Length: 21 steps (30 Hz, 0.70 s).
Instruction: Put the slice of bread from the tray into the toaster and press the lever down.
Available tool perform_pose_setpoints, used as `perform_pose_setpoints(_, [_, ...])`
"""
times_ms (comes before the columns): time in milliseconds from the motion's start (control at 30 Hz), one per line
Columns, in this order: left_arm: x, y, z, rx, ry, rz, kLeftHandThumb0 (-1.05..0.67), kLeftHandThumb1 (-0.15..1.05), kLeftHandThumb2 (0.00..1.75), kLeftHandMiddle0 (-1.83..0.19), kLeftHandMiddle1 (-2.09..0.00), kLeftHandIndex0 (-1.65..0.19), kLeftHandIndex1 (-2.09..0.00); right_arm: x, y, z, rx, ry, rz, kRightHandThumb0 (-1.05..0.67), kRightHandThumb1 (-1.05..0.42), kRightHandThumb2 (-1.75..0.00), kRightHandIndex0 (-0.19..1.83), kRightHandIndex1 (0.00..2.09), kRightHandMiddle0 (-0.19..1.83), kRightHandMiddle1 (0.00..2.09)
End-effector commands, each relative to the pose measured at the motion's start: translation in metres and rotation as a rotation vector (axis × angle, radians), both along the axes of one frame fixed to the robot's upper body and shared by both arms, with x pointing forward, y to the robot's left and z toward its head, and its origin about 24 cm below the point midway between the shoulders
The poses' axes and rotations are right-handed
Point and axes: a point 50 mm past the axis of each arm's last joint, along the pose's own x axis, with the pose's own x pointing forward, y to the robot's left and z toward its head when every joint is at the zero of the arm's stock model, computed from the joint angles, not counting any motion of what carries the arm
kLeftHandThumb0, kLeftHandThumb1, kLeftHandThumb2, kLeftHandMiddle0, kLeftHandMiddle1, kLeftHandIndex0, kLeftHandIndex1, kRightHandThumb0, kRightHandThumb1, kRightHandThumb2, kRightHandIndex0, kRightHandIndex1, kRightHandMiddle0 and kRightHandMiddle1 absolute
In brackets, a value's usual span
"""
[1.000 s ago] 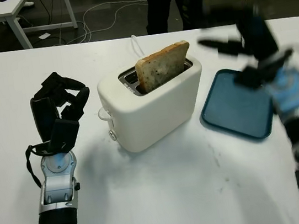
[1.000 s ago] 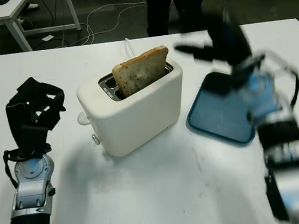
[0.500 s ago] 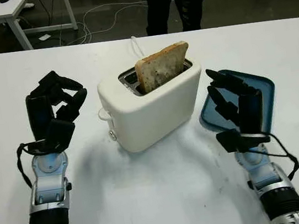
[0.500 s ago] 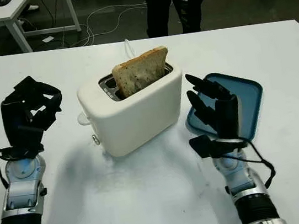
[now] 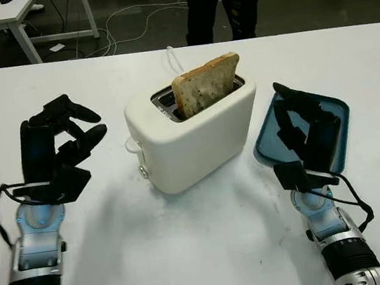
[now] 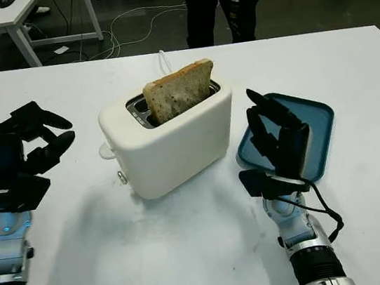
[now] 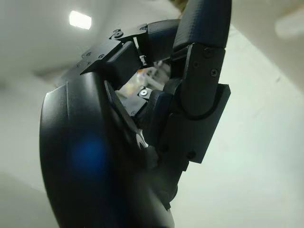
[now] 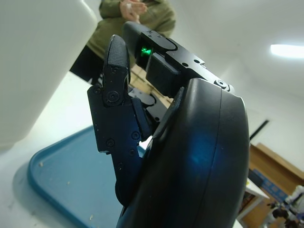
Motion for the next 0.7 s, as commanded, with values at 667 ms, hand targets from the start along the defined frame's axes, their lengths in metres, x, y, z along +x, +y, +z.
perform_pose_setpoints(667, [-0.005,-0.016,-0.009,0.546,-0.018,-0.229,-0.95,0.92,0.51,-1.09,-1.74,-0.87,-0.37,0.004,-0.016,0.004,0.041,-0.029,-0.045,-0.39,-0.92,-0.23,1.04,0.47,1.08,0.01])
